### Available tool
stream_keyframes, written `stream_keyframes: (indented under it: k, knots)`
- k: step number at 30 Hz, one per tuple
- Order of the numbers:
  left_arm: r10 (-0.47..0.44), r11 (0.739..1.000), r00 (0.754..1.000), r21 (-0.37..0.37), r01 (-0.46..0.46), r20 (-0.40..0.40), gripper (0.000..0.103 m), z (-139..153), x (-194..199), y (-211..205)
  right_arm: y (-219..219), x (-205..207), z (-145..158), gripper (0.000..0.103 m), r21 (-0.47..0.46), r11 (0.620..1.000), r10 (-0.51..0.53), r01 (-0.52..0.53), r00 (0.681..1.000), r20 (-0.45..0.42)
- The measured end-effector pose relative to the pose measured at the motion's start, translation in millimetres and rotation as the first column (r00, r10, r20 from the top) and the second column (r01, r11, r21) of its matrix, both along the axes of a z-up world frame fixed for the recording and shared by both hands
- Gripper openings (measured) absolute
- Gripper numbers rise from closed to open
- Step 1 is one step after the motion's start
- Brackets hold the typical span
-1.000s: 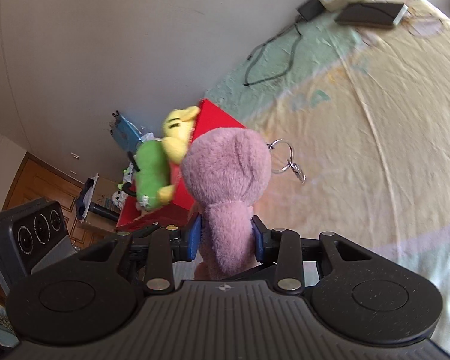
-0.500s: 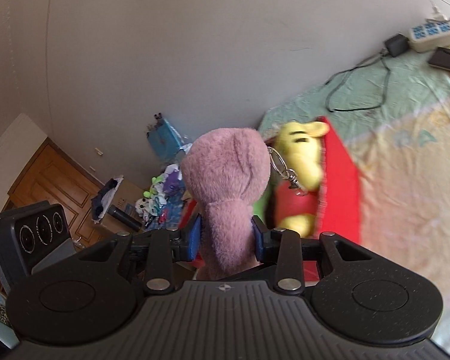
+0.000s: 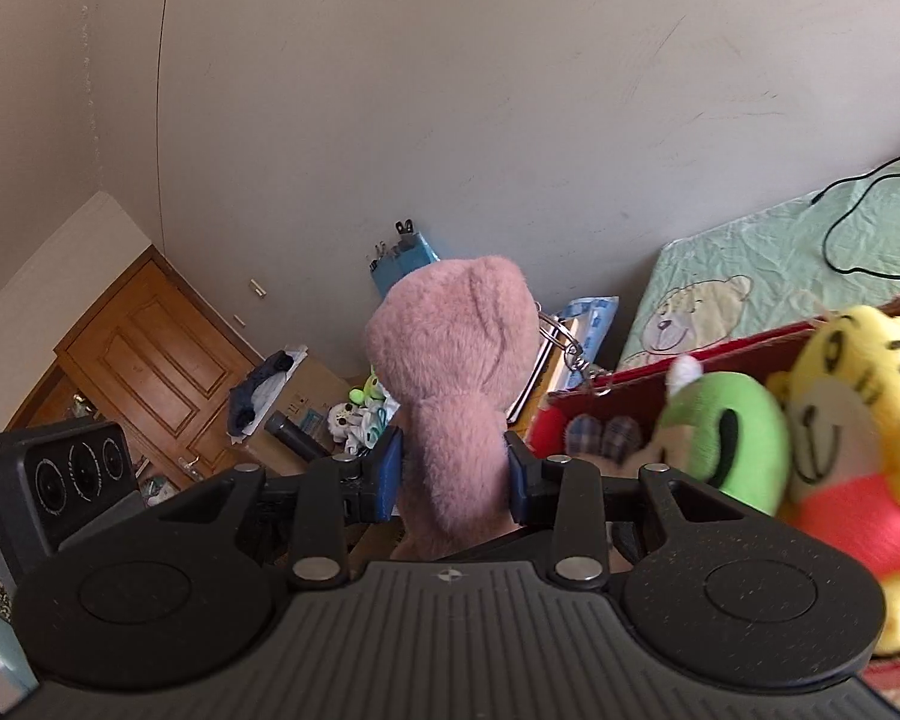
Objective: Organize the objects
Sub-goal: 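Lift the pink bear and carry it over the red box, then lower the pink bear into the box and open the right gripper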
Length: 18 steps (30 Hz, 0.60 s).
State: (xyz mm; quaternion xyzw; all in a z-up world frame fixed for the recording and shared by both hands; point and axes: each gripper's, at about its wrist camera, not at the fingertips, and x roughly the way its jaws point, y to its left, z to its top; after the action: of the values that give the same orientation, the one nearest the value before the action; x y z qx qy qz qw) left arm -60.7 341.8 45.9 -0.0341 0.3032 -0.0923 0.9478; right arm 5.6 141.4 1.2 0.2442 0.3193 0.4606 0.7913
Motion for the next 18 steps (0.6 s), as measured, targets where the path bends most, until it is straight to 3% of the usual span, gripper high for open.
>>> stream_keyframes:
  k: [11,18]
  knots:
    - [0.008,0.995,0.988,-0.100,-0.024,-0.152,0.099,-58.7,43.1,32.0,30.3,15.6,-38.5,0.037,-0.096,0.995,-0.039,0.028,0.992,-0.119]
    - [-0.012,0.993,0.979,-0.121,-0.014,-0.204,0.099,-74.4,54.8,34.7,39.2,17.4,-45.5,0.035,-0.216,0.975,-0.076,0.058,0.994,-0.076]
